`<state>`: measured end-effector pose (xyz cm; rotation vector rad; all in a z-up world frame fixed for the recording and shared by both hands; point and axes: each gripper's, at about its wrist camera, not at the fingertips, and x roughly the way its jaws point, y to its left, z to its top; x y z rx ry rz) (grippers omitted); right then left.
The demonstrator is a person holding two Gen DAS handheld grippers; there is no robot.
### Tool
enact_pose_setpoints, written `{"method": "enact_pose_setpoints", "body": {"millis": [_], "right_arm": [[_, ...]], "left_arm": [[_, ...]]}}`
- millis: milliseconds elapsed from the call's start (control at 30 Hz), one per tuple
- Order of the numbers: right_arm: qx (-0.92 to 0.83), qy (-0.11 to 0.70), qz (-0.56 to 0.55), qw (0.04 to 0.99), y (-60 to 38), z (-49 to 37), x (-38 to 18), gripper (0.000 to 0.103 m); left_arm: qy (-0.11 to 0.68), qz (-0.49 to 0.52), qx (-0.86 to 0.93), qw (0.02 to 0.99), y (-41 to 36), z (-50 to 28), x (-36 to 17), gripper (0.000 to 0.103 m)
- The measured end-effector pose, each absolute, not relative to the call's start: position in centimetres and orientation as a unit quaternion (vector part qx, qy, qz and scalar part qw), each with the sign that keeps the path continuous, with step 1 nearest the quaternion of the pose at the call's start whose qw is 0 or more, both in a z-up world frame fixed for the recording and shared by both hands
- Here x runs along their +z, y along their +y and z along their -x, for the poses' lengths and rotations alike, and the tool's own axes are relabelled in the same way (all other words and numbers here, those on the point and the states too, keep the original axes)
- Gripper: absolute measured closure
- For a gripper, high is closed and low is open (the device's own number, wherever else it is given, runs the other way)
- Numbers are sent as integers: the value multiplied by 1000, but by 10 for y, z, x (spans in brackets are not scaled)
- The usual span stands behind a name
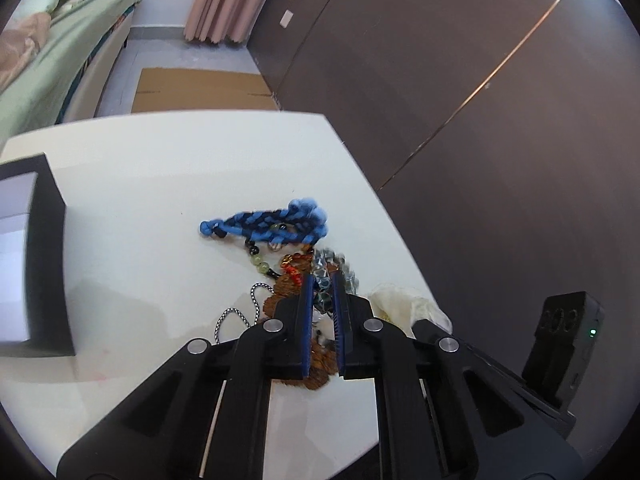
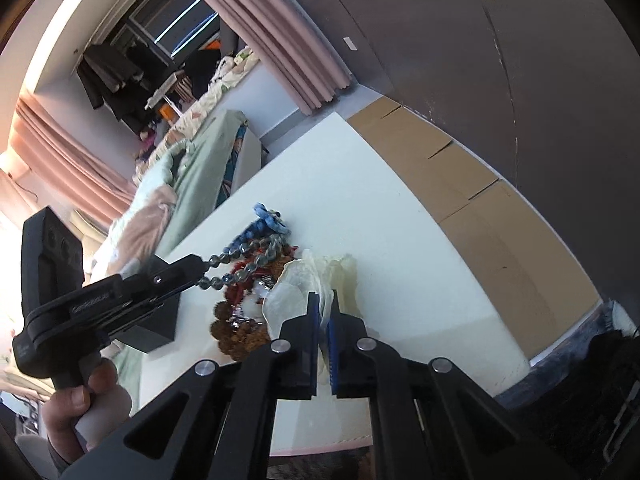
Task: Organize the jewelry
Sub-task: 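Carry both items into the black box and open both tools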
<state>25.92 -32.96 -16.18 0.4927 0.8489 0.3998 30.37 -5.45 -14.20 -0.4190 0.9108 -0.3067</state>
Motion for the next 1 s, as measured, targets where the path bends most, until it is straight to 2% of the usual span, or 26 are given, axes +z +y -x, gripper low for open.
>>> {"method": "enact_pose_setpoints", "body": {"millis": [400, 767, 1000], "right_arm": [[243, 369, -256, 860, -297, -238, -131, 99], [312, 364, -255, 840, -241, -262, -120, 99], [380, 362, -206, 826, -174, -272, -103, 99]], "left_arm": [[393, 193, -142, 888, -31, -271, -92, 94], [360, 206, -93, 905, 25, -240, -63, 94], [341, 201, -48, 917, 69, -225, -44, 94]]}}
